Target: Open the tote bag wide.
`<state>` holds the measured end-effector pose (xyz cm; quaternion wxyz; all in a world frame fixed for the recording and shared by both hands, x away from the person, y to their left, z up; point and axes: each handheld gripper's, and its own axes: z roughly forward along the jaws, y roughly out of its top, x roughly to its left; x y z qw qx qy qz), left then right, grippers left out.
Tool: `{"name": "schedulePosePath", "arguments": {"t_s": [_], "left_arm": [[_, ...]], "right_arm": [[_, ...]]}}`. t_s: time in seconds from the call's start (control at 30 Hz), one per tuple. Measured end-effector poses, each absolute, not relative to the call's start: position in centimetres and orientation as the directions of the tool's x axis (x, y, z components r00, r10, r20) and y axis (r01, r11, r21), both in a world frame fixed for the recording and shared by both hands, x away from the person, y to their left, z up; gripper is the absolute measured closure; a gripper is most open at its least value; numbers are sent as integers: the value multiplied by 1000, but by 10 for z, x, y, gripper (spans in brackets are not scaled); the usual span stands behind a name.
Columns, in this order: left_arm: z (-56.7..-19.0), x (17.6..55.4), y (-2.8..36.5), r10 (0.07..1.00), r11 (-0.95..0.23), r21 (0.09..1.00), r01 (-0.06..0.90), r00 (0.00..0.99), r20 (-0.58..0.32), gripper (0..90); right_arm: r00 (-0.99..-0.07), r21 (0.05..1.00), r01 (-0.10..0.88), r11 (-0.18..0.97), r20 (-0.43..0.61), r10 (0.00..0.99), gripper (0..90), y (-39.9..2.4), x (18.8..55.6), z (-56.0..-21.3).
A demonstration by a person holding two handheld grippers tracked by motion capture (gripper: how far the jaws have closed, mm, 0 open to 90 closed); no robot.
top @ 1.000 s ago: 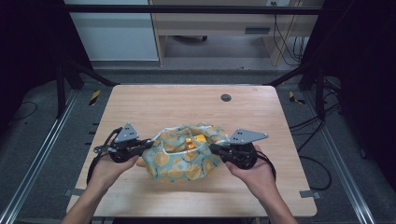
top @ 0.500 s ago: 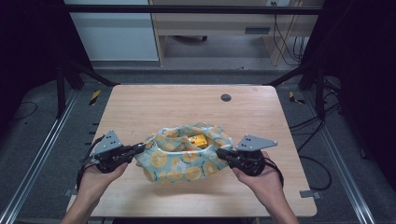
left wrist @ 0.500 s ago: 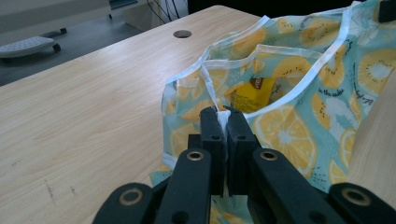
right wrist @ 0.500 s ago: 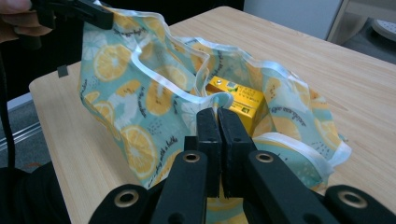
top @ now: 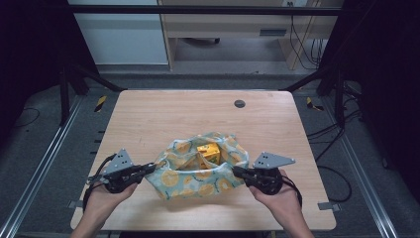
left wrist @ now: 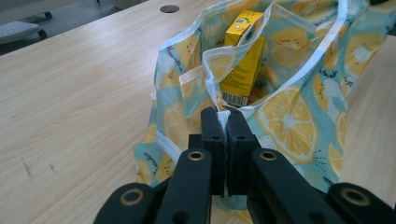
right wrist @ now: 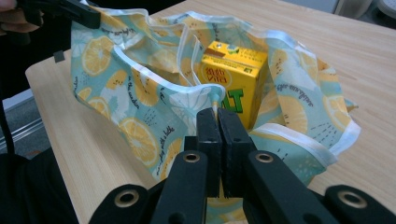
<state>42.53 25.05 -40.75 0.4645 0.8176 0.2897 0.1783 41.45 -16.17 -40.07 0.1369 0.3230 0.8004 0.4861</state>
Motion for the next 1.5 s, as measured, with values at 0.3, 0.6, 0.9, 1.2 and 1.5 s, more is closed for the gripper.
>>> {"name": "schedulePosePath", "arguments": {"t_s": [0.3, 0.6, 0.9, 1.2, 1.5], "left_arm": [[-408, 416, 253, 634, -409, 861, 302, 773, 29, 886], [-417, 417, 255, 636, -421, 847, 324, 771, 21, 886], [-429, 418, 250, 635, -437, 832, 343, 773, 15, 884], [-447, 419, 246, 624, -473, 803, 362, 782, 14, 881], [-461, 420, 241, 606, -507, 775, 378, 796, 8, 878]], "right_arm": [[-751, 870, 395, 295, 121, 649, 884, -165, 411, -411], [-742, 866, 416, 278, 147, 654, 884, -165, 412, -422], [-728, 852, 440, 284, 153, 668, 883, -168, 416, -437], [-723, 832, 439, 339, 104, 683, 882, -165, 417, -452], [-728, 808, 442, 388, 71, 682, 882, -164, 414, -465]]}}
